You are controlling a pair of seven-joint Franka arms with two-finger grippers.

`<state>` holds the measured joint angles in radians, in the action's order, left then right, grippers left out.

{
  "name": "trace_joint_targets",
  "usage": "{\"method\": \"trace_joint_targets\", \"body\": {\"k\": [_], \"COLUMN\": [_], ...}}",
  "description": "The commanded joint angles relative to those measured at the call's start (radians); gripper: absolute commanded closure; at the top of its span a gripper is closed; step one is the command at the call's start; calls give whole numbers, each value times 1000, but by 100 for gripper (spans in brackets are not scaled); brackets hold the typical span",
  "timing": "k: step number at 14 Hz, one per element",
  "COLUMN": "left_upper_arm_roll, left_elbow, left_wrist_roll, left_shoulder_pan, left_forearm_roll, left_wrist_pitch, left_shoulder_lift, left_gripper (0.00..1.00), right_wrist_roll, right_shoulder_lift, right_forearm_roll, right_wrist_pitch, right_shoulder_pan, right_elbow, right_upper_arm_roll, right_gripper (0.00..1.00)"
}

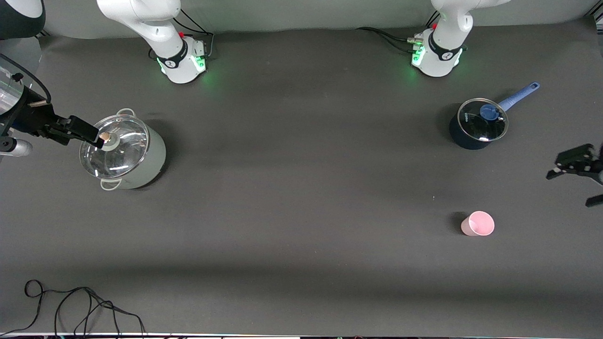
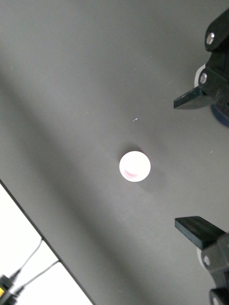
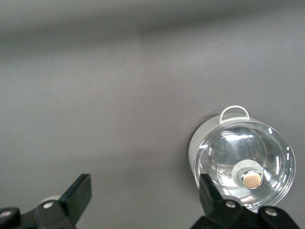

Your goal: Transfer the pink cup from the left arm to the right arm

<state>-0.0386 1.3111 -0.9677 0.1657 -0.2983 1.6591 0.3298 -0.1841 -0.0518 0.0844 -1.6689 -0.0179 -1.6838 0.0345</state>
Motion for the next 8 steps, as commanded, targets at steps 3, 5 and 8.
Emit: {"method": "trace_joint_targets", "body": {"k": [3, 5, 8], "left_upper_arm_roll": [3, 5, 5], "left_elbow": [-12, 11, 83], "left_wrist_roll": [-412, -547, -792], "left_shoulder_pan": [158, 224, 311], "left_forearm_roll": [-234, -330, -482], "left_wrist_pitch": [-9, -18, -22], "left_shoulder_lift": [115, 170, 244], "left_gripper": [0, 0, 0], "right_wrist_roll": [3, 3, 3], "right_shoulder_lift": [6, 7, 12], "right_forearm_roll": [17, 17, 17], "right_wrist_pitch": [-2, -2, -2], "right_shoulder_pan": [1, 1, 1], "right_elbow": [16, 16, 16], "right_upper_arm_roll": [-2, -2, -2], "right_gripper": [0, 0, 0]}}
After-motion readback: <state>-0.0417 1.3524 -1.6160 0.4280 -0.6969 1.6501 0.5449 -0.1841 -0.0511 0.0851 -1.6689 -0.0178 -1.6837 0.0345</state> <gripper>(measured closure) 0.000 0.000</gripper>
